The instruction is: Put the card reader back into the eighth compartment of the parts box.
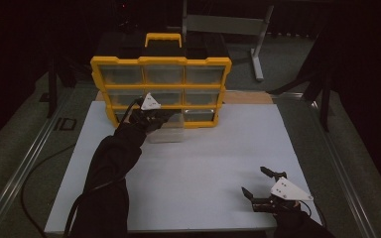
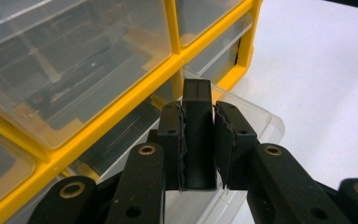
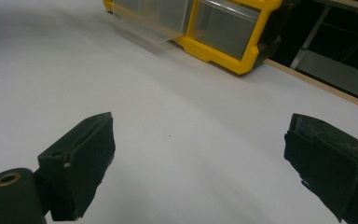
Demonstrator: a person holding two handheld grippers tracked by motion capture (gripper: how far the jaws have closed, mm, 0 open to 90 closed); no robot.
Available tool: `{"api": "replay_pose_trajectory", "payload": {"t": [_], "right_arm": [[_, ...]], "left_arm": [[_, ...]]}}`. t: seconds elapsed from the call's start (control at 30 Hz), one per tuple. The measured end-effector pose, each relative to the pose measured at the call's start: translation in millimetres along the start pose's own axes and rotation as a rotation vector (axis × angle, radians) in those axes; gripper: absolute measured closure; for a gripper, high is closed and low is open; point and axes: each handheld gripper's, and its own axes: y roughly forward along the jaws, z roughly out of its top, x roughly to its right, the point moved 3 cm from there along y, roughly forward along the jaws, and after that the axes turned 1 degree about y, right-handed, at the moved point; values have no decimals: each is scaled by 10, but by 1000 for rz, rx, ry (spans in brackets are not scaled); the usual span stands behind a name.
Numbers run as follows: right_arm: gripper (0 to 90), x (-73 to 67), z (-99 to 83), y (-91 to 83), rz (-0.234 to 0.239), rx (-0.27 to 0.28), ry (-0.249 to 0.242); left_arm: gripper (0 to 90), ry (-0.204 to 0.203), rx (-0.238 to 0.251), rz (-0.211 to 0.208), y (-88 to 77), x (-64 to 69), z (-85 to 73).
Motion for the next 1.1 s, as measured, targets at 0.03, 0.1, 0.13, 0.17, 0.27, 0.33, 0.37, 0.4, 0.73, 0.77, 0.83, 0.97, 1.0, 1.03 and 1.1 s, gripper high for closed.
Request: {"api": "replay_pose_trajectory", "payload": {"t": [0.03, 0.1, 0.13, 0.17, 0.27, 0.33, 0.37, 0.4, 0.73, 0.77, 0.83, 0.97, 1.0, 1.03, 1.1], "right_arm": [[83, 0, 0, 0, 0, 0, 0], [83, -2, -1, 2, -1, -1, 1], [83, -2, -2, 4, -1, -1, 0], [84, -1, -3, 5, -1, -2, -1], [83, 1, -3, 4, -1, -3, -1], [83, 2, -5, 7, -1, -5, -5], [83, 1, -5, 6, -1, -7, -6], [83, 2, -7, 6, 1, -9, -13], [83, 1, -7, 7, -2, -7, -3], [83, 0, -6, 7, -3, -7, -4], [83, 2, -7, 8, 0, -10, -15], [83, -1, -6, 8, -3, -7, -4], [83, 0, -6, 7, -3, -8, -5], [83, 0, -7, 5, -1, -9, -10], [84, 1, -5, 6, -3, -7, -5]], "left_arm": [[741, 0, 0, 0, 0, 0, 0], [741, 3, -5, 9, 16, -2, -14], [740, 0, -6, 8, 24, -5, -20], [741, 0, -9, 10, 29, -4, -25], [740, 2, -18, 8, 51, 8, -36], [740, 10, -25, 11, 65, 12, -43], [740, 9, -26, 10, 68, 14, -44], [740, 15, -28, 4, 72, 21, -45], [739, 21, -80, 12, 131, 24, -58], [739, 18, -83, 11, 135, 19, -59], [738, 18, -84, 16, 139, 17, -58], [732, 22, -80, 22, 126, 16, -43], [725, 19, -74, 22, 116, 14, -34], [678, 12, -74, 18, 103, 8, -23], [590, -2, -83, 1, 93, 3, -12]]}}
